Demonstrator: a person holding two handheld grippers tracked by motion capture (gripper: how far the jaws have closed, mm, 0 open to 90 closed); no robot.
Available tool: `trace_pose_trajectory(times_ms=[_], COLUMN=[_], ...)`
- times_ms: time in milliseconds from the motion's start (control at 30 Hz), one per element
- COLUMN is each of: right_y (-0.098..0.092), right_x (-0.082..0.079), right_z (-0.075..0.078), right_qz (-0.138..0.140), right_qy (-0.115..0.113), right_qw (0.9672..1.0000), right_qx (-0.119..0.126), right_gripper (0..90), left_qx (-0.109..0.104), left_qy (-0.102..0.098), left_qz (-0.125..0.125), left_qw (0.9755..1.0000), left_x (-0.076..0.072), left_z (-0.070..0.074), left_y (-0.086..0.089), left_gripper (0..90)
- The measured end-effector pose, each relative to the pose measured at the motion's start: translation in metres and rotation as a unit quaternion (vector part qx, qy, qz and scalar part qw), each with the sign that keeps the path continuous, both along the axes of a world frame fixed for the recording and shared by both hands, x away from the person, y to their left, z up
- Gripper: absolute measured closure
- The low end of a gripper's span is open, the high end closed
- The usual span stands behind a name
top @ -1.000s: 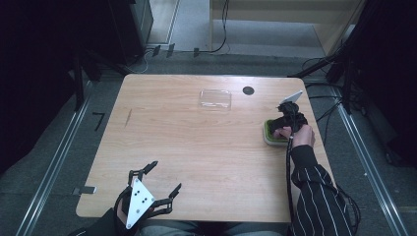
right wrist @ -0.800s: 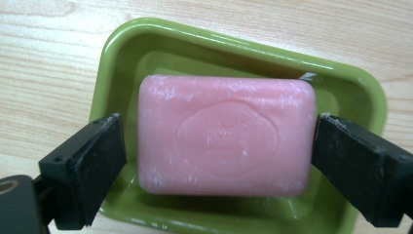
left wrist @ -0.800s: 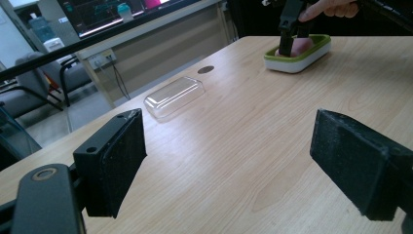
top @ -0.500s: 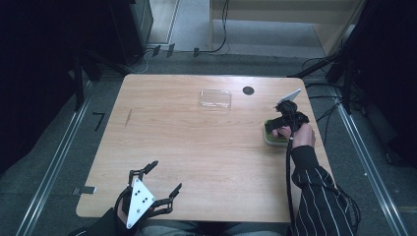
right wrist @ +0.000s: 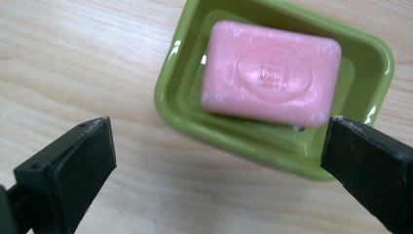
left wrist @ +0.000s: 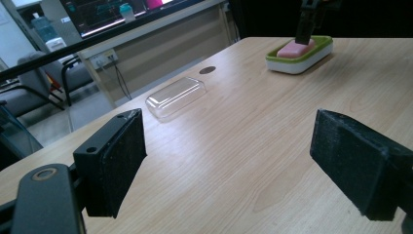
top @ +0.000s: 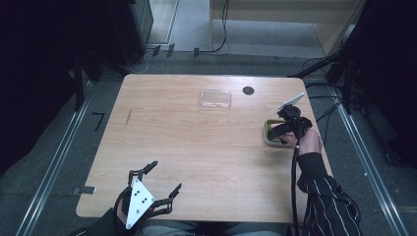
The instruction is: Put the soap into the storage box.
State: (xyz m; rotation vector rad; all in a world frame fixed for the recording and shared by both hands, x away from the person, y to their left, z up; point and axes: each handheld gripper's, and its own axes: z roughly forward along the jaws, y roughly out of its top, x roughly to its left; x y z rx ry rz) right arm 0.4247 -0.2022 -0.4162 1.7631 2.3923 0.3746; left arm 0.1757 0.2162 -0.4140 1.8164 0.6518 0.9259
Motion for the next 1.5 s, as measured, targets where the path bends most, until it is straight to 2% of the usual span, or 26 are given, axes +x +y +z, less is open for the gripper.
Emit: trace_pose_trajectory(times_ms=[300, 567, 967, 1333, 1500], right_y=[0.002, 0.008, 0.017, 0.020, 0.017], right_x=[-0.027, -0.049, -0.079, -0.109, -0.120], right_z=[0.007, 0.004, -0.016, -0.031, -0.035], right_qz=[0.023, 0.045, 0.068, 0.099, 0.105], right_qy=[-0.002, 0.004, 0.023, 0.039, 0.038], right_qw=[0.9997, 0.9990, 0.9973, 0.9938, 0.9931], right_qx=[0.003, -0.001, -0.018, -0.032, -0.036], right_gripper=[0.1, 0.1, 0.1, 0.1, 2.8], left_qx=[0.002, 0.003, 0.002, 0.002, 0.003], left_qy=[0.000, 0.000, 0.000, 0.000, 0.000], left_qz=[0.000, 0.000, 0.000, 0.000, 0.001], left_qw=[1.0000, 1.0000, 1.0000, 1.0000, 1.0000], left_x=[0.000, 0.000, 0.000, 0.000, -0.001], left_z=[0.000, 0.000, 0.000, 0.000, 0.000], left_y=[0.000, 0.000, 0.000, 0.000, 0.000], left_gripper=[13.6, 13.6, 13.6, 13.6, 13.6])
